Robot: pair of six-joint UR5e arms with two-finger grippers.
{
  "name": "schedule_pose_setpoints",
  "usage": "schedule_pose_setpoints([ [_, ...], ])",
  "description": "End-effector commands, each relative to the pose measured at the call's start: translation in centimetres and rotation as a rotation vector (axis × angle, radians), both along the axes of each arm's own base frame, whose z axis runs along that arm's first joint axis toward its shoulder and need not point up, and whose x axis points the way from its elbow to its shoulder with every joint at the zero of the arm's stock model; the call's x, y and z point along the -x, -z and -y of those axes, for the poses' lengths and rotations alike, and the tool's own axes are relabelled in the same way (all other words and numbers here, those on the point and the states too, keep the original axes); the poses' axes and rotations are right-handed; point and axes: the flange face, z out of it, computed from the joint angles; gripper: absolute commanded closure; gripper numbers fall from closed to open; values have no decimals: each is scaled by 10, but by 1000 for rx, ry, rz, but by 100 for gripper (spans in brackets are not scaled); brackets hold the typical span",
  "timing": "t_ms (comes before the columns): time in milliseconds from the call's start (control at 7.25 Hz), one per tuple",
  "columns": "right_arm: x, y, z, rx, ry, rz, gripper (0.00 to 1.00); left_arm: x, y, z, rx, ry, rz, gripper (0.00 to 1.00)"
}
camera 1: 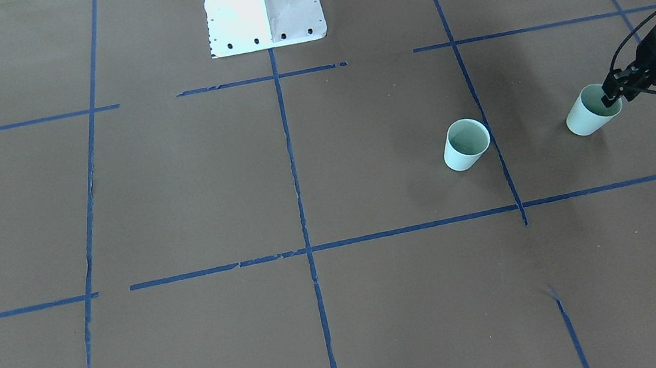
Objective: Stack cups
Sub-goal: 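Lower the left gripper onto the outer pale green cup and grasp its rim, then lift the grasped cup with the left gripper and carry it over the other cup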
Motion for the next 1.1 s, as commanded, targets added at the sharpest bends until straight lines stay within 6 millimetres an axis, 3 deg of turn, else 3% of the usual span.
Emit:
schedule_pose_setpoints([
  [0, 0, 0, 0, 0, 0, -1, 0, -6, 29, 12, 61, 94, -35, 100],
  [276, 0, 0, 0, 0, 0, -1, 0, -3, 104, 6, 72, 140, -149, 100],
  [414, 0, 0, 0, 0, 0, -1, 0, -2, 125, 3, 78, 148, -184, 100],
  [828, 0, 0, 0, 0, 0, -1, 0, -29, 192, 38, 139, 240, -259, 100],
  [966, 0, 0, 0, 0, 1, -1, 0, -53, 213, 41, 186, 241, -261, 100],
])
